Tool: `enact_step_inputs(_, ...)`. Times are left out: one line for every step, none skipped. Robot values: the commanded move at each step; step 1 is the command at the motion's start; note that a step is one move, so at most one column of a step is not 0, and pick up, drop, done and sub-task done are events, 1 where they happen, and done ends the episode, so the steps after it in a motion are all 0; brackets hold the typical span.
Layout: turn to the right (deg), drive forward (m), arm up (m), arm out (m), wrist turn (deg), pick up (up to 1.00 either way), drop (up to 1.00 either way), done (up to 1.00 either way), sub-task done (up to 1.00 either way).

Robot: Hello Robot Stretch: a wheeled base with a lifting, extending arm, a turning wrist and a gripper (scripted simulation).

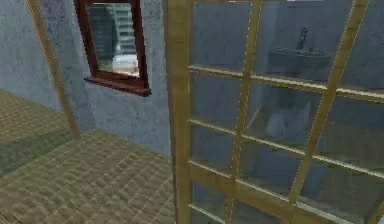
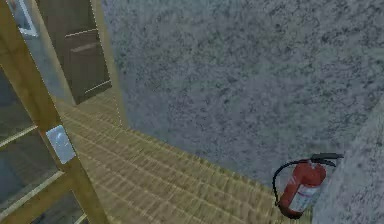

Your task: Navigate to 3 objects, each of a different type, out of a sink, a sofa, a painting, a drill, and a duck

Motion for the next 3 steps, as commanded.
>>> enact_step_inputs(45.0, 0.00, 0.00, 0.00, 0.0, 0.00, 0.00, 0.00, 0.00)
enact_step_inputs(45.0, 0.00, 0.00, 0.00, 0.0, 0.00, 0.00, 0.00, 0.00)
enact_step_inputs(45.0, 0.00, 0.00, 0.00, 0.0, 0.00, 0.00, 0.00, 0.00)
